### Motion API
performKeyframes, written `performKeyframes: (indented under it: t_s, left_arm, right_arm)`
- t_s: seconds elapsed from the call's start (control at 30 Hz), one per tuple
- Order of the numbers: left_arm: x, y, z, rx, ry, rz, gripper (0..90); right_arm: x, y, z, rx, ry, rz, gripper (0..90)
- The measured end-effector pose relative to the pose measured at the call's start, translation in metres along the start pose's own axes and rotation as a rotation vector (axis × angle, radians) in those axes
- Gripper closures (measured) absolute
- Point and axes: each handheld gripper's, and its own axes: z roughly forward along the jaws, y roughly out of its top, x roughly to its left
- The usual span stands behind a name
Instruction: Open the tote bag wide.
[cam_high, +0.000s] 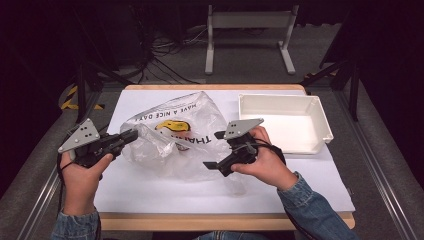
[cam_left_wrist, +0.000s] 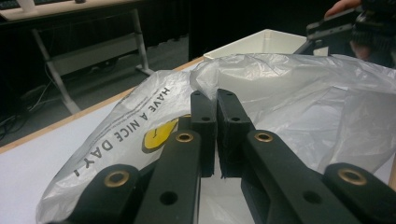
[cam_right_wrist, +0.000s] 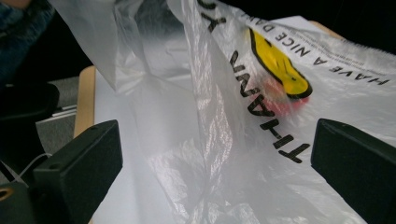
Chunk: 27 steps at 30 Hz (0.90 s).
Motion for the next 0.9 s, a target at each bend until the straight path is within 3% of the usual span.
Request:
performKeyframes:
  t_s: [0.07, 0.2, 0.3, 0.37, 0.4, 0.47, 0.5, 0.67, 0.87, 0.9]
  left_arm:
    - [0.0, 0.0, 0.0, -0.001, -0.001, 0.0, 87.1]
    - [0.0, 0.0, -0.001, -0.002, -0.001, 0.0, 87.2]
    - [0.001, 0.0, -0.002, -0.007, 0.0, -0.002, 87.3]
    - [0.001, 0.0, -0.003, -0.008, 0.0, -0.004, 87.4]
    - [0.001, 0.0, -0.003, -0.006, -0.003, -0.001, 87.4]
    - [0.001, 0.0, -0.003, -0.004, -0.006, 0.002, 87.6]
    - [0.0, 0.0, -0.003, -0.004, -0.009, 0.002, 87.7]
    - [-0.001, 0.002, -0.007, 0.005, -0.023, 0.013, 88.3]
    - [-0.005, 0.008, -0.019, -0.01, -0.03, 0.031, 89.3]
    - [-0.006, 0.01, -0.022, -0.017, -0.033, 0.04, 89.5]
  right_arm:
    - [-0.003, -0.002, 0.009, 0.025, -0.008, -0.004, 3.0]
    - [-0.01, -0.005, 0.02, 0.07, -0.003, -0.012, 13.2]
    - [-0.014, -0.007, 0.024, 0.102, -0.015, -0.033, 34.2]
    - [-0.015, -0.007, 0.024, 0.114, -0.006, -0.033, 57.7]
    - [-0.015, -0.007, 0.024, 0.114, -0.006, -0.033, 57.7]
    - [-0.015, -0.006, 0.022, 0.141, -0.002, -0.038, 80.0]
    - [-0.015, -0.005, 0.021, 0.15, -0.003, -0.037, 86.6]
    - [-0.008, 0.002, 0.01, 0.139, -0.002, -0.053, 90.0]
    - [0.004, 0.012, -0.005, 0.1, 0.027, -0.061, 90.0]
    - [0.011, 0.017, -0.012, 0.085, 0.041, -0.074, 90.0]
